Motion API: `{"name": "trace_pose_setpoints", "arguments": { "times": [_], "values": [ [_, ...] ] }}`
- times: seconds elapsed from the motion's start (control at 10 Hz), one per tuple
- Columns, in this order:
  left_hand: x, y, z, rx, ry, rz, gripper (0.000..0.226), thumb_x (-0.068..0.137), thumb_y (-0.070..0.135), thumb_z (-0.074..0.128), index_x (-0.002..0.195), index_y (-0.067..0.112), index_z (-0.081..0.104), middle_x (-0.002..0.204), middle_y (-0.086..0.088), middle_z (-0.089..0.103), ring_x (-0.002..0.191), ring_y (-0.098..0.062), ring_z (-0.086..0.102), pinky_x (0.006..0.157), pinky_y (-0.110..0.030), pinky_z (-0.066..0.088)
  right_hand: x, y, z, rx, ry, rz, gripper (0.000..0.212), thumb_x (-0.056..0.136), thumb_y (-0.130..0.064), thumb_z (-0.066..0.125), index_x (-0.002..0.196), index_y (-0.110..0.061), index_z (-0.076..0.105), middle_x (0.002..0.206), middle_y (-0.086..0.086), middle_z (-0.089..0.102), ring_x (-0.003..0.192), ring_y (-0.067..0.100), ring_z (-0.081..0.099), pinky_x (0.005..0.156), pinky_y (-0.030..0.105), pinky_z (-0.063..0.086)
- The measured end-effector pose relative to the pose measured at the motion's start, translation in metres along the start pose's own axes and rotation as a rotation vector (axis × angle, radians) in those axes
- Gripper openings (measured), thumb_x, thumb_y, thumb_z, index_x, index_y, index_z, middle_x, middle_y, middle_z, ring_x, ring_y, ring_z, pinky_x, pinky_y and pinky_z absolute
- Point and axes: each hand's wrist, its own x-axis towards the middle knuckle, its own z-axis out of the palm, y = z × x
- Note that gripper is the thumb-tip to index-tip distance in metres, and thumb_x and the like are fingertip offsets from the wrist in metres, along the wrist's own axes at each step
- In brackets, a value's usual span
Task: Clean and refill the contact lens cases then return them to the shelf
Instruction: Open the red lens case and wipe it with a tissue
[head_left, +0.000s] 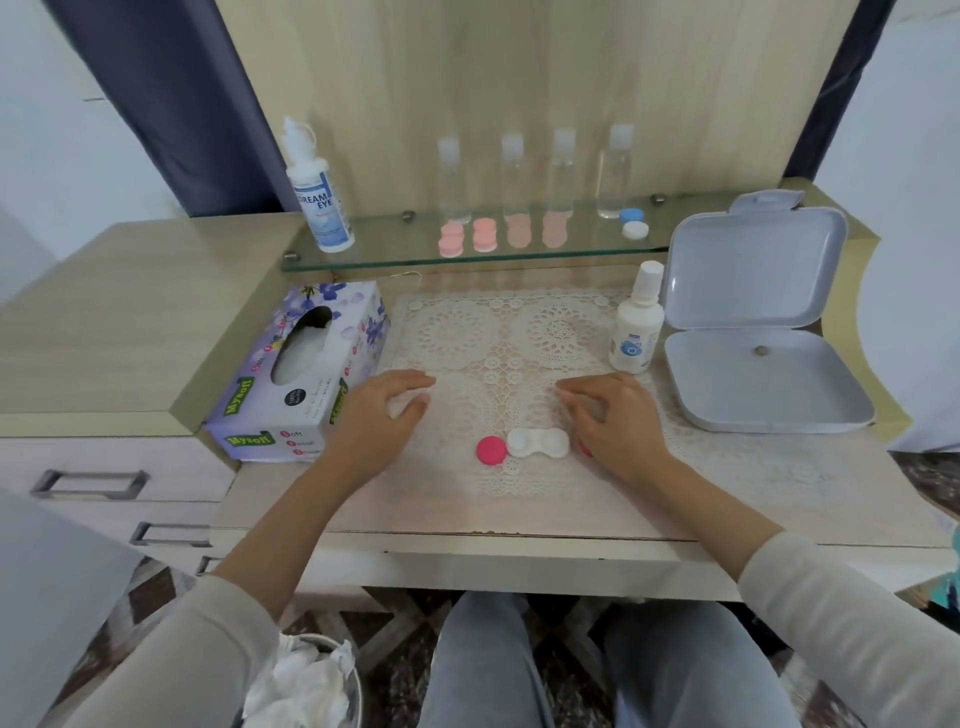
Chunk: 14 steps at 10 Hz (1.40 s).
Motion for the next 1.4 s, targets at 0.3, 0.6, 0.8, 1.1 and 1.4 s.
{"name": "trace_pose_setpoints", "arguments": {
  "times": [0.3, 0.6, 0.8, 1.1, 1.4],
  "values": [
    [0.029, -0.023, -0.075, 0.289, 0.169, -0.047, 0.019, 0.09, 0.011, 0.055, 0.102, 0.012, 0.069, 0.088, -0.005, 0.063, 0.057, -0.002, 0.045, 0.056, -0.011, 0.034, 0.012, 0.004, 0.012, -0.002, -0.005, -0.015, 0.018, 0.084, -0.012, 0.062, 0.099, -0.012, 0.072, 0.098, 0.005, 0.071, 0.098, 0.025, 0.056, 0.082, 0.025, 0.035],
    [0.064, -0.05, -0.101, 0.603, -0.045, -0.13, 0.023, 0.089, 0.018, 0.056, 0.108, 0.018, 0.068, 0.106, -0.009, 0.068, 0.097, -0.028, 0.056, 0.08, -0.033, 0.044, 0.014, 0.009, 0.017, -0.086, -0.018, -0.049, 0.019, 0.078, -0.006, 0.065, 0.095, -0.011, 0.073, 0.102, 0.001, 0.071, 0.1, 0.024, 0.053, 0.08, 0.024, 0.033],
    [0.066, -0.061, -0.094, 0.752, -0.216, -0.11, 0.03, 0.089, 0.02, 0.055, 0.118, 0.019, 0.062, 0.115, -0.011, 0.062, 0.109, -0.027, 0.05, 0.083, -0.031, 0.04, 0.014, 0.009, 0.018, -0.087, -0.015, -0.046, 0.021, 0.076, -0.005, 0.066, 0.095, -0.011, 0.073, 0.103, 0.001, 0.07, 0.101, 0.023, 0.052, 0.082, 0.023, 0.032],
    [0.069, -0.061, -0.092, 0.814, -0.197, -0.053, 0.023, 0.087, 0.017, 0.054, 0.104, 0.021, 0.07, 0.104, -0.005, 0.069, 0.095, -0.024, 0.059, 0.08, -0.03, 0.045, 0.015, 0.01, 0.018, -0.084, -0.024, -0.034, 0.022, 0.076, -0.006, 0.066, 0.096, -0.012, 0.073, 0.104, 0.0, 0.07, 0.103, 0.021, 0.051, 0.082, 0.021, 0.031],
    [0.071, -0.064, -0.093, 0.653, -0.088, -0.063, 0.019, 0.085, 0.005, 0.056, 0.093, 0.009, 0.074, 0.1, -0.01, 0.07, 0.094, -0.028, 0.058, 0.077, -0.029, 0.04, 0.014, 0.012, 0.018, -0.072, -0.017, -0.039, 0.02, 0.077, -0.006, 0.066, 0.095, -0.011, 0.073, 0.103, 0.0, 0.07, 0.102, 0.02, 0.052, 0.081, 0.021, 0.031]
  ]
}}
